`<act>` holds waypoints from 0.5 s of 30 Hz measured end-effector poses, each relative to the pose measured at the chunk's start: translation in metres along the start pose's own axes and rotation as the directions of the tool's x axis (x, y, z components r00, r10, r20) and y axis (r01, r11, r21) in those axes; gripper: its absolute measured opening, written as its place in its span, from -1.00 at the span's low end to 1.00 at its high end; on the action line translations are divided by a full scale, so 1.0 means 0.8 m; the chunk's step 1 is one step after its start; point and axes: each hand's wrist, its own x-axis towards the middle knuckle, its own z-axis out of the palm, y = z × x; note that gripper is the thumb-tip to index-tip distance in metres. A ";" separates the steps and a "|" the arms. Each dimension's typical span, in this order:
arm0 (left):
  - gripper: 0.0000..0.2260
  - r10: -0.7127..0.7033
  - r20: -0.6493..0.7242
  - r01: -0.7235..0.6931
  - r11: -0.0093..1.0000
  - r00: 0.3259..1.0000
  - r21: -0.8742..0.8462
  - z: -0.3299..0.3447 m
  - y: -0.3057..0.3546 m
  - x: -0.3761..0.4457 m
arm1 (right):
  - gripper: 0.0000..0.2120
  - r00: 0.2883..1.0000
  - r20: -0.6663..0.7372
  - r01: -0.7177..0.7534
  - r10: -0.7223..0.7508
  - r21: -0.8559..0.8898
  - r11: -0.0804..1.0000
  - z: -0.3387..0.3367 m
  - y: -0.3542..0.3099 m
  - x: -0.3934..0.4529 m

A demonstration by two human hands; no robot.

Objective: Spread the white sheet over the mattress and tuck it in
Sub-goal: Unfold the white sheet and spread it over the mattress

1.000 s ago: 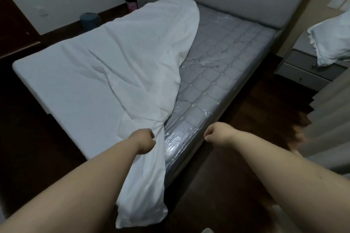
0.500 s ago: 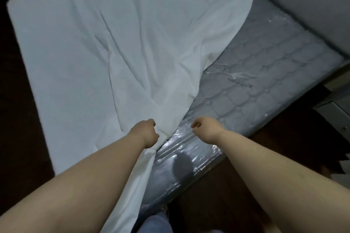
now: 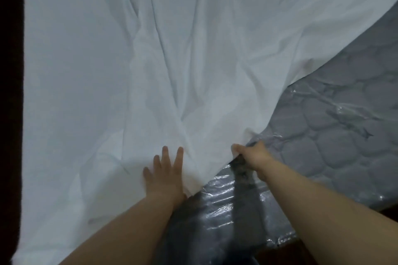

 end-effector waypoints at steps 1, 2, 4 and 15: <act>-0.17 -0.002 -0.050 0.005 0.999 0.999 0.046 0.001 0.002 0.011 | -0.31 1.000 -0.002 -0.025 0.025 0.103 0.994 0.003 -0.011 0.003; -0.39 0.017 -0.114 -0.007 0.997 0.993 0.082 -0.003 0.001 0.020 | -0.41 0.999 0.016 -0.039 0.036 0.190 0.981 0.006 -0.020 0.004; -0.75 0.075 -0.249 -0.066 0.997 0.966 0.045 -0.020 -0.012 0.032 | -0.72 0.999 0.045 -0.021 0.010 0.251 0.968 0.015 -0.052 0.005; -0.74 -0.626 -0.564 0.095 0.710 0.538 -0.697 -0.273 -0.228 0.036 | -0.57 0.629 0.216 0.769 -0.747 -0.034 0.638 0.135 -0.389 -0.110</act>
